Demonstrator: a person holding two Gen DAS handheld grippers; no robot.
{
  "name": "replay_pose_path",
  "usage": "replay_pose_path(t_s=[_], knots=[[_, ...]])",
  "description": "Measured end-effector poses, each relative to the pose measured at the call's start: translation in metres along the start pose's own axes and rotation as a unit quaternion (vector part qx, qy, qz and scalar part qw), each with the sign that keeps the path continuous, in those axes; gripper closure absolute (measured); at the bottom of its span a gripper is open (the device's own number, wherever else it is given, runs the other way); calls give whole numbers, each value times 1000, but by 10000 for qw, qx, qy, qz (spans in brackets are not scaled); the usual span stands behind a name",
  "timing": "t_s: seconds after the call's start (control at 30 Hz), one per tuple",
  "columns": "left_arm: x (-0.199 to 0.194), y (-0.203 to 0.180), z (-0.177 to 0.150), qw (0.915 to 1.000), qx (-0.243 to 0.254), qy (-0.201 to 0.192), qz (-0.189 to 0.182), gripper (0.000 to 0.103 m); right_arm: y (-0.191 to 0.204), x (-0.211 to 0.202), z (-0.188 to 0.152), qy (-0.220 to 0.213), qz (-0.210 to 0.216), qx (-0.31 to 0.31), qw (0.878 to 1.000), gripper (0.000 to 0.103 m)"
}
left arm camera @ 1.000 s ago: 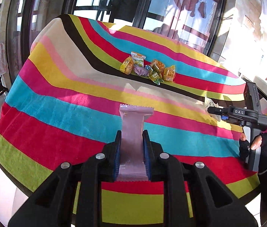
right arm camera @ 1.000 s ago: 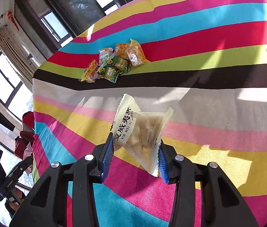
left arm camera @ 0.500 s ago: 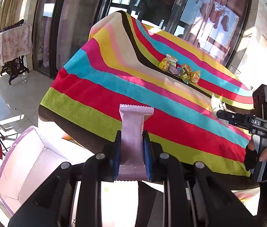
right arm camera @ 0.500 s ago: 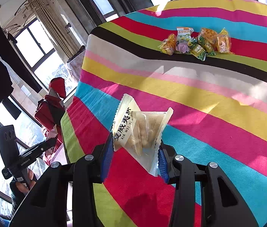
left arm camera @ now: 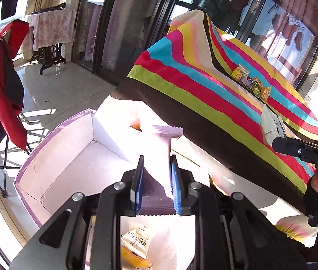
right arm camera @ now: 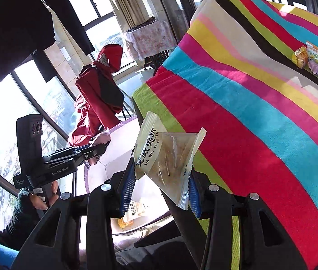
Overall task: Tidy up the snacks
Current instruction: 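Carry both packets to the white box and open both tools to drop them, then move both tools back from the box to the snack pile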
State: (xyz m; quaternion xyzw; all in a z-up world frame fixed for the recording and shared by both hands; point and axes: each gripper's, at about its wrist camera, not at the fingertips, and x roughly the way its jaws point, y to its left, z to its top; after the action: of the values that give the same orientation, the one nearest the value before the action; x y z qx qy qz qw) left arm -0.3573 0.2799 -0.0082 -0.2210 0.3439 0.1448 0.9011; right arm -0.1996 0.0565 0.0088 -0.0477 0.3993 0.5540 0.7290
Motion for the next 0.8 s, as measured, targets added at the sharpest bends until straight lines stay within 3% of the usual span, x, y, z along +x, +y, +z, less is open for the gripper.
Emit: replay_pose_path(t_s=[0.33,0.43,0.47,0.5,0.53,0.57,0.6,0.7,0.8], knots=[[11,47,-23,9969,-398,294,609,82,69,68,-27,849,299,-931,9916,61],[13,52,-25,9942,-341,322,966,80,81,87,-35,976,302,-1115,9885,57],[13,53,-26,9931,-316,317,1087,74,83,93,-38,996,314,-1128,9881,56],[13,55,-26,9922,-323,306,1168,58,83,97,-40,1045,337,-1103,9878,55],[13,58,-26,9909,-361,292,1263,47,81,101,-43,1108,373,-1042,9877,45],[13,61,-26,9883,-414,275,1438,21,79,102,-46,1140,448,-964,9878,40],[12,62,-25,9853,-455,229,1629,13,77,102,-48,1133,523,-909,9880,35],[9,66,-21,9781,-539,129,2005,4,75,90,-49,1033,562,-947,9885,33],[9,59,-13,9719,-531,73,2292,2,72,70,-46,818,565,-1001,9900,32]])
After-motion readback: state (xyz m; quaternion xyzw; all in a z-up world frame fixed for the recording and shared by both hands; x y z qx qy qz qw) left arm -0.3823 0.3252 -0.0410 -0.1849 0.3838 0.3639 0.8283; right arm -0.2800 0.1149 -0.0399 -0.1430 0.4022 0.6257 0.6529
